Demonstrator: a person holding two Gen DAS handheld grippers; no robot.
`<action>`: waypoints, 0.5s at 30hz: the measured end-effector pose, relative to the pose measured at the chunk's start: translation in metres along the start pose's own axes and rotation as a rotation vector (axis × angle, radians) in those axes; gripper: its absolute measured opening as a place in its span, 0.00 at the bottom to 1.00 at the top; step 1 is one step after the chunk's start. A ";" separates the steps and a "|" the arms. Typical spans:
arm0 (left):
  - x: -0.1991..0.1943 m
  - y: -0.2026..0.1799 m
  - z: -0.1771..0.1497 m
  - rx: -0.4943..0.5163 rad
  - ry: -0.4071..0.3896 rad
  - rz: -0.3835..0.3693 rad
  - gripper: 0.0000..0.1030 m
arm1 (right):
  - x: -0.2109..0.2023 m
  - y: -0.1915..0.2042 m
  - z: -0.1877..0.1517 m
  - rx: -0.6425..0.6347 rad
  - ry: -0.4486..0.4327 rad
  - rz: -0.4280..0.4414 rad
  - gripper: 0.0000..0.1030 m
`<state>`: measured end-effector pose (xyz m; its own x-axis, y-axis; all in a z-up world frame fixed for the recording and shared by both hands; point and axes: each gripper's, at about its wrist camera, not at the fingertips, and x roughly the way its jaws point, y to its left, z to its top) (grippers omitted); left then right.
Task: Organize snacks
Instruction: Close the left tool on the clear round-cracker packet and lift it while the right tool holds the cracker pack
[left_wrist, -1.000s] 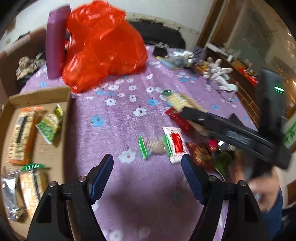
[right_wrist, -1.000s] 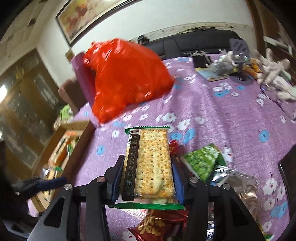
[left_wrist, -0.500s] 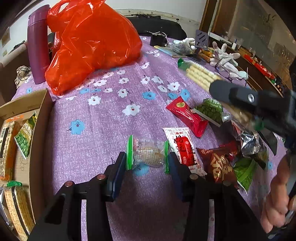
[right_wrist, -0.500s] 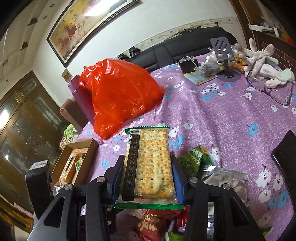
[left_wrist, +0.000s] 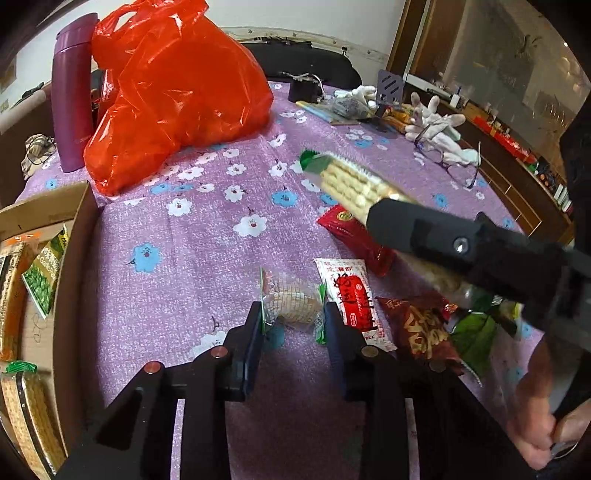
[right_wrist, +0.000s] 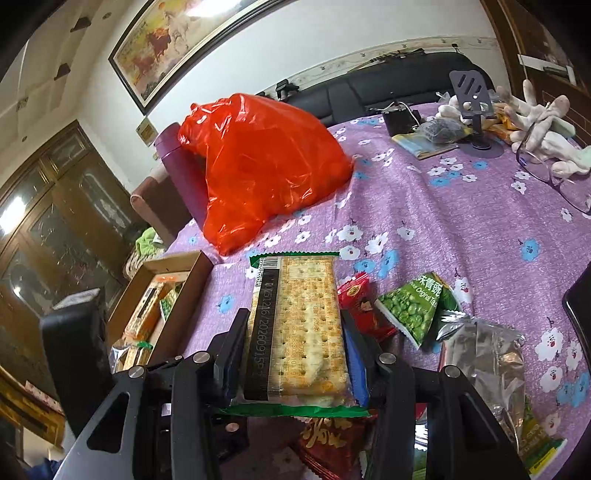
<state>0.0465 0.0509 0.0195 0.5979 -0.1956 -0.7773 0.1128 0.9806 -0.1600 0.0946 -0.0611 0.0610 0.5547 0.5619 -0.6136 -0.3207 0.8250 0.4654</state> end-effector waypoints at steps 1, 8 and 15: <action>-0.002 0.001 0.000 -0.003 -0.007 -0.002 0.30 | 0.000 -0.001 0.000 0.006 0.002 0.004 0.49; -0.014 0.004 0.001 -0.019 -0.037 -0.016 0.30 | 0.002 -0.006 -0.001 0.024 0.009 0.004 0.49; -0.020 0.009 0.000 -0.045 -0.042 -0.024 0.30 | 0.001 -0.008 0.000 0.024 -0.003 -0.010 0.49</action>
<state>0.0361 0.0637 0.0336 0.6285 -0.2180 -0.7467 0.0928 0.9741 -0.2063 0.0974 -0.0671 0.0569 0.5598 0.5538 -0.6164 -0.2970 0.8286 0.4746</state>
